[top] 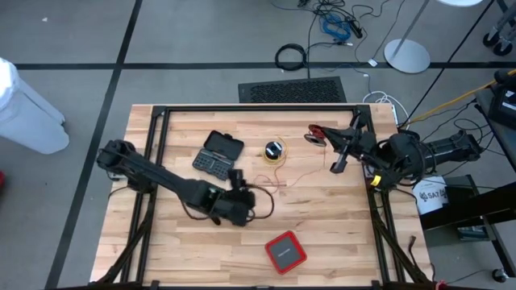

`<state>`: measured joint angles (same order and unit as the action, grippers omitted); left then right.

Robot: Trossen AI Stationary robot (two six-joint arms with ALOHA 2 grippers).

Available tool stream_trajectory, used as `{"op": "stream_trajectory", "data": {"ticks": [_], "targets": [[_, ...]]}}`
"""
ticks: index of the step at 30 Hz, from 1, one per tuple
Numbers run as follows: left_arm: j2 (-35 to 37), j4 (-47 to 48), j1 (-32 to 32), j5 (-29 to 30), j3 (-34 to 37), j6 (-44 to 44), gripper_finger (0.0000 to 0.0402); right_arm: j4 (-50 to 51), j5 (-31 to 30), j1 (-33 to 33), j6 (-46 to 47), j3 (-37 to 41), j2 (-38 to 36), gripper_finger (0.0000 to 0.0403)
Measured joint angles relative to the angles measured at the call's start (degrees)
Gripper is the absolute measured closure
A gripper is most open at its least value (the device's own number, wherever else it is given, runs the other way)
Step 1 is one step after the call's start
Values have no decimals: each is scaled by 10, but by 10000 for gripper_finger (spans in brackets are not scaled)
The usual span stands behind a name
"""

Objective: Coil cords
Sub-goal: Coil the red wire onto the spool

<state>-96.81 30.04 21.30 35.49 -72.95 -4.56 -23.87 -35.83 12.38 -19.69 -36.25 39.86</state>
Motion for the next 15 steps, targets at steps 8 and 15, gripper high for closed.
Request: {"op": "stream_trajectory", "data": {"ticks": [8,15], "targets": [[-8,-371,-97,-116,23,146,174,-31,64,0,25,0,0,403],[-94,-552,-172,-241,24,140,174,-32,77,2,25,0,0,403]]}}
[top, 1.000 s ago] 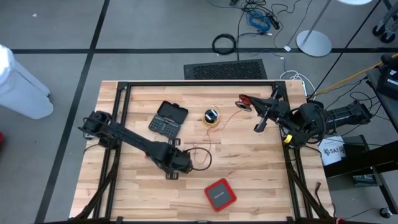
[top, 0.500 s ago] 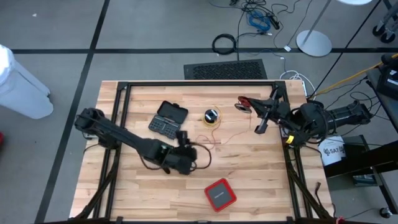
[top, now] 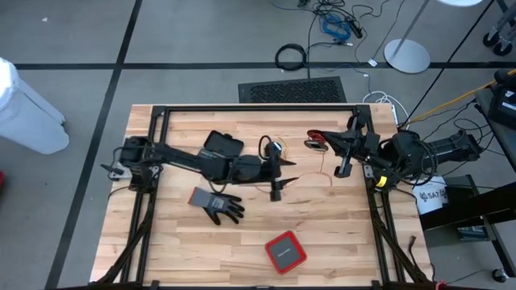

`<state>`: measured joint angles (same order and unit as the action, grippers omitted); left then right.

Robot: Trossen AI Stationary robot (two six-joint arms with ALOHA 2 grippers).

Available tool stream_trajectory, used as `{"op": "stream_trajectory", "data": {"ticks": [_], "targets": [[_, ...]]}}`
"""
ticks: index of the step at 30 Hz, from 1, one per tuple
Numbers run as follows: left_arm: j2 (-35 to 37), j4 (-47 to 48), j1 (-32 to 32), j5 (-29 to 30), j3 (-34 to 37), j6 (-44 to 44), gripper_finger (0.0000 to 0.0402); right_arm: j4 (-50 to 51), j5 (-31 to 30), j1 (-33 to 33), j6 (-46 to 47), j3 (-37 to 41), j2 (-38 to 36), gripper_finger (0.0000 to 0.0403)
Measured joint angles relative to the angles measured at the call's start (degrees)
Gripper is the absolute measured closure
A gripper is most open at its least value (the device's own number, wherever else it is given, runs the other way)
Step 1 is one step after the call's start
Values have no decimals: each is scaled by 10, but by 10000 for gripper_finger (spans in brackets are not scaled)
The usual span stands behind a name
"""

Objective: Coil cords
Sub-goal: Coil the red wire onto the spool

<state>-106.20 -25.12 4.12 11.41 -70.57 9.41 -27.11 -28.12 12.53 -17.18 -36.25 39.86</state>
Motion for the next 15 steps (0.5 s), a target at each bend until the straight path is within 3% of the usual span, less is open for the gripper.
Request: {"op": "stream_trajectory", "data": {"ticks": [5,9,15], "targets": [[-59,-168,-19,-10,0,2,174,1,0,0,0,0,0,403],[-98,-278,-35,-68,-3,-11,174,3,0,0,0,0,0,403],[-142,-284,-43,-83,-38,-30,174,-20,25,0,1,0,8,403]]}}
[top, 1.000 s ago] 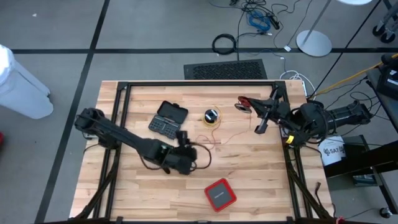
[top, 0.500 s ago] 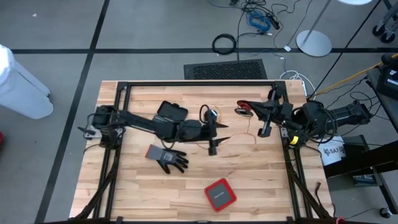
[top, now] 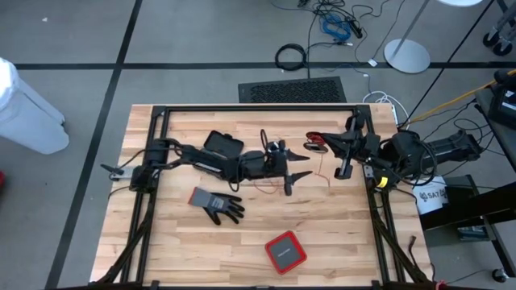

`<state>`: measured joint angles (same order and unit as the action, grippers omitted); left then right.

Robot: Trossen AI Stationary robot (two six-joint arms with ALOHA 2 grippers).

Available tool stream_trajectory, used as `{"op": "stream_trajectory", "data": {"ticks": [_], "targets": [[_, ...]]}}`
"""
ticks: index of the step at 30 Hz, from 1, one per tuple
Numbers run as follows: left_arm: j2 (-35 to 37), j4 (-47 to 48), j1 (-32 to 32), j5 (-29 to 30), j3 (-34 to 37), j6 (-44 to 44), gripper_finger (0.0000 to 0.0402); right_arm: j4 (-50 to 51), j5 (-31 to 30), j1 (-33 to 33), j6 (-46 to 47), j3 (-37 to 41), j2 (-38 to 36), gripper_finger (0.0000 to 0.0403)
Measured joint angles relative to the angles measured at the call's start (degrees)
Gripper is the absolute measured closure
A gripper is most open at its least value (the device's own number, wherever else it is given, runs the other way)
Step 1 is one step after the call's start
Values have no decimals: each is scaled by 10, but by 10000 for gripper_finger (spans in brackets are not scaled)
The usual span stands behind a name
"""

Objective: Coil cords
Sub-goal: Coil the red wire onto the spool

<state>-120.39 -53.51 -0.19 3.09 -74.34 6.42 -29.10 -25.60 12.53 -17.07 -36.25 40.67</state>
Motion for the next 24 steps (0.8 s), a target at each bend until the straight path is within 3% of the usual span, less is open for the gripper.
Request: {"op": "stream_trajectory", "data": {"ticks": [7,13,18,24], "targets": [[-19,-1,1,-4,-40,0,174,-31,20,-1,5,0,33,403],[-19,4,1,-67,-52,-18,174,-43,20,-1,-1,0,53,403],[-19,28,3,-46,-53,-31,178,-59,21,-1,-1,0,62,403],[-20,35,2,-27,-53,-31,218,-70,35,-1,-1,0,71,403]]}}
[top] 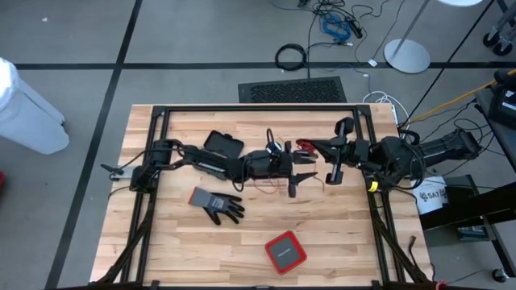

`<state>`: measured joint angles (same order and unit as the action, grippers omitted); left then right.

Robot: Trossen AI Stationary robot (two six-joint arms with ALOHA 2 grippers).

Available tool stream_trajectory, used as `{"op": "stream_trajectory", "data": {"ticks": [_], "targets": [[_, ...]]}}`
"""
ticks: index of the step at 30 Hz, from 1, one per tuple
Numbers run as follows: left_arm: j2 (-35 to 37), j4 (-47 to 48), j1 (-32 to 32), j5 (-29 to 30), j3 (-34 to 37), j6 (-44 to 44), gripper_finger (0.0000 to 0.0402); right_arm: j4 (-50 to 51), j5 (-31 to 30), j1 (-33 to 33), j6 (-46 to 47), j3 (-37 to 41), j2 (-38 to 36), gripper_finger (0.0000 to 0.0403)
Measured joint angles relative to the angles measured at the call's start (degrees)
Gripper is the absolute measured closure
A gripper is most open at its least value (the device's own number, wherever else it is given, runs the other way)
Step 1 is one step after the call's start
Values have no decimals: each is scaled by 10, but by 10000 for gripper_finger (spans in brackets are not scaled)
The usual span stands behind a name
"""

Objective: Coil cords
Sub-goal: Coil the red wire onto the spool

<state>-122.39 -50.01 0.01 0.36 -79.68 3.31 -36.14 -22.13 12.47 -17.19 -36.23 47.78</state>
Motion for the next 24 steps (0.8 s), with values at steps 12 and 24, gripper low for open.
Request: {"op": "stream_trajectory", "data": {"ticks": [12,24], "targets": [[0,52,-9,55,0,11,308,-4,0,0,0,0,5,403],[35,207,-42,62,0,37,399,118,-61,0,20,0,-15,403]]}}
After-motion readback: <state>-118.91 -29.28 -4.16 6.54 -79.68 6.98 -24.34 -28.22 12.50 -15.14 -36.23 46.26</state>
